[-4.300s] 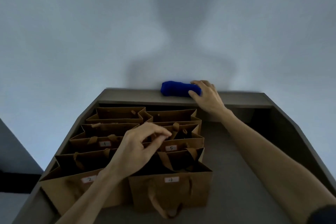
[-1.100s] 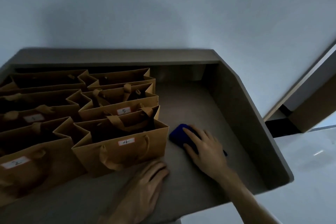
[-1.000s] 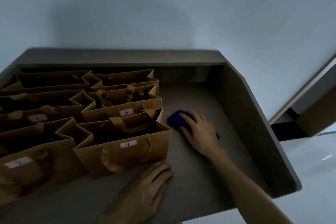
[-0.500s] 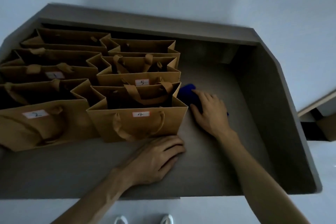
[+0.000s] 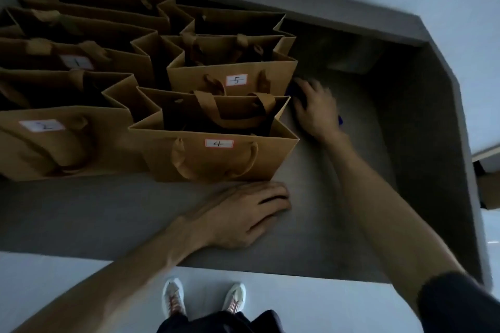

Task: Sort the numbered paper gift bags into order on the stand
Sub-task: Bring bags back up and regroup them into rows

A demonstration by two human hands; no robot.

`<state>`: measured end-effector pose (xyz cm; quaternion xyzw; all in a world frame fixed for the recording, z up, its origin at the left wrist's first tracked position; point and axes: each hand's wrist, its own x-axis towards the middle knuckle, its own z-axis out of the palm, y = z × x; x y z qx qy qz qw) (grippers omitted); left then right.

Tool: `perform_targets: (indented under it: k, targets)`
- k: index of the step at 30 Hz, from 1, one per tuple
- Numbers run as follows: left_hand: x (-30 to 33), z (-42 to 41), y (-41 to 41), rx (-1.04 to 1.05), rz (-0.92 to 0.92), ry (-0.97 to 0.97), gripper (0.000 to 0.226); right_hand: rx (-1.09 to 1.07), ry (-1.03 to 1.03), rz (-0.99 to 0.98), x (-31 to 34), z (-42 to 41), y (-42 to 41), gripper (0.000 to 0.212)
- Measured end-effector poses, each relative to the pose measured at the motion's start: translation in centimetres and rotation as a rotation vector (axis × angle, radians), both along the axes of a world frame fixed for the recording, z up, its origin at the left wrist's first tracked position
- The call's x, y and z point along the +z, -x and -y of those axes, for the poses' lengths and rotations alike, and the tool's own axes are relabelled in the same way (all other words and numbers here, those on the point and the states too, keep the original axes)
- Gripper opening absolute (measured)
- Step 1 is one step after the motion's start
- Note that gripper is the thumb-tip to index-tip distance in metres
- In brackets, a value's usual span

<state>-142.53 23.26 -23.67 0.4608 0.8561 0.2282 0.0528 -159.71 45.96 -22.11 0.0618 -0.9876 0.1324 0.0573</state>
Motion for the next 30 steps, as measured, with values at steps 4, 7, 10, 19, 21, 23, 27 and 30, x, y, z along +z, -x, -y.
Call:
perform_targets:
  k: [4, 7, 10, 19, 21, 23, 27, 30]
  targets:
    - [0.4, 0.0, 0.0, 0.007, 0.038, -0.024, 0.041, -0.131, -0.066, 0.060, 0.2, 0.2, 5.0, 0.055]
    - [0.6, 0.0, 0.1, 0.002, 0.051, -0.039, 0.039, -0.155, -0.071, 0.092, 0.7, -0.1, 6.1, 0.057]
    - [0.7, 0.1, 0.1, -0.003, 0.051, -0.040, 0.038, -0.173, -0.050, 0.075, 1.0, -1.2, 6.1, 0.053]
    - [0.5, -0.4, -0.2, -0.005, 0.001, -0.005, 0.040, -0.366, -0.026, 0.040, 0.5, -10.5, 1.6, 0.050]
    - [0.4, -0.5, -0.3, -0.010, -0.023, 0.020, 0.042, -0.384, -0.016, 0.018, 0.5, -10.0, 0.0, 0.050]
    - [0.3, -0.5, -0.3, -0.015, -0.032, 0.029, 0.042, -0.412, 0.018, -0.013, 0.5, -9.3, -2.6, 0.049]
    - [-0.1, -0.4, -0.2, -0.016, -0.054, 0.000, 0.041, -0.416, 0.076, -0.040, 0.4, -7.4, -12.1, 0.046]
    - [-0.3, -0.4, -0.1, -0.013, -0.048, -0.025, 0.041, -0.377, 0.056, -0.077, 0.3, -5.6, -20.4, 0.046]
